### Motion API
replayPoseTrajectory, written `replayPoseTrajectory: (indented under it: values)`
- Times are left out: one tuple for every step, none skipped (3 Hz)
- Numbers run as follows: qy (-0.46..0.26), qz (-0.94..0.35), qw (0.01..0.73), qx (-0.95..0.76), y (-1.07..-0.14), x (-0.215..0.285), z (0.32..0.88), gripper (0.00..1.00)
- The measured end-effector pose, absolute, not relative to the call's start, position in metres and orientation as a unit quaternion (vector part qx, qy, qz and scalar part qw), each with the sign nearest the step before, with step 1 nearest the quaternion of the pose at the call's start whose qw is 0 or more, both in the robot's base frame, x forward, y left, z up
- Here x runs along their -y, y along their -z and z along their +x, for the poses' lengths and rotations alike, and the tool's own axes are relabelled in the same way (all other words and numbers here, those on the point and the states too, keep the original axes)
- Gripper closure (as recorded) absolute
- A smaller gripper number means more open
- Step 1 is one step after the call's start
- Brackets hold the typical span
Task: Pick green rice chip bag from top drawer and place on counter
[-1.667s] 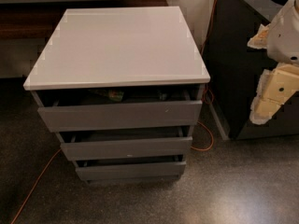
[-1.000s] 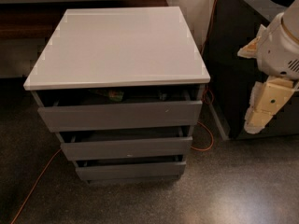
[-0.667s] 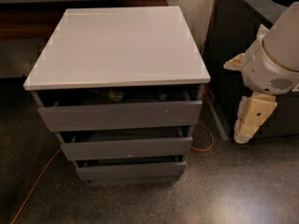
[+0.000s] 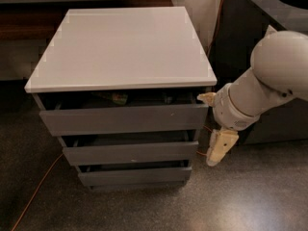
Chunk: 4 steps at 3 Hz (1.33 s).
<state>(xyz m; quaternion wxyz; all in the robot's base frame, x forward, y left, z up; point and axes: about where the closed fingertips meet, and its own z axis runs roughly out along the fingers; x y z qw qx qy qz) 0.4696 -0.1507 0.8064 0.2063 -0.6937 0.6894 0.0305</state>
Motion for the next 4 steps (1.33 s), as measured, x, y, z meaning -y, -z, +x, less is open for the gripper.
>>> replayPoseTrajectory:
  values:
    - [-0.051,-0.694,0.232,-0.680,-0.771,0.135,0.488,0.00]
    - [-0.068,-0.693,0.260,-0.669,-0.740,0.113,0.515,0.00]
    - [-0.071,-0.695,0.276,-0.660,-0.713,0.091,0.537,0.00]
    - [-0.058,-0.696,0.283,-0.658,-0.688,0.075,0.566,0.00]
